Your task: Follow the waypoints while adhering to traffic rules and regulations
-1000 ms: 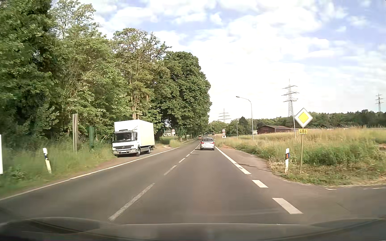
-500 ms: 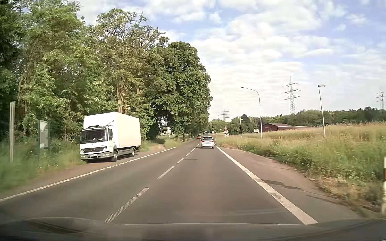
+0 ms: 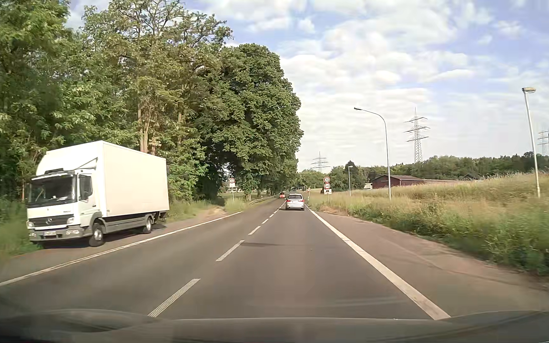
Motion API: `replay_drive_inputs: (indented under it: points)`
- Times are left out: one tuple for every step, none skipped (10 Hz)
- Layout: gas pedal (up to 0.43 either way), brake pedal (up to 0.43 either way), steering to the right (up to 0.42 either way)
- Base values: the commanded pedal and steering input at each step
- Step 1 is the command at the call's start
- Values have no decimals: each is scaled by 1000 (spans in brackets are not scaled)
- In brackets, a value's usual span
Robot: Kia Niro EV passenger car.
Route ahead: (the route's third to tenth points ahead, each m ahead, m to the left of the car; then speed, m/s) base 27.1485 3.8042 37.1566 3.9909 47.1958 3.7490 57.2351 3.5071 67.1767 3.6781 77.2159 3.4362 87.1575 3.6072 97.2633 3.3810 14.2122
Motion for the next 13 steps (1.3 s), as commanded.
replay_drive_inputs:
  points:
    - [67,30,0]
    - [67,30,0]
    - [67,30,0]
    - [67,30,0]
    - [67,30,0]
    - [67,30,0]
    - [67,30,0]
    - [67,30,0]
    - [67,30,0]
    - [67,30,0]
    - [67,30,0]
    - [67,30,0]
    - [67,30,0]
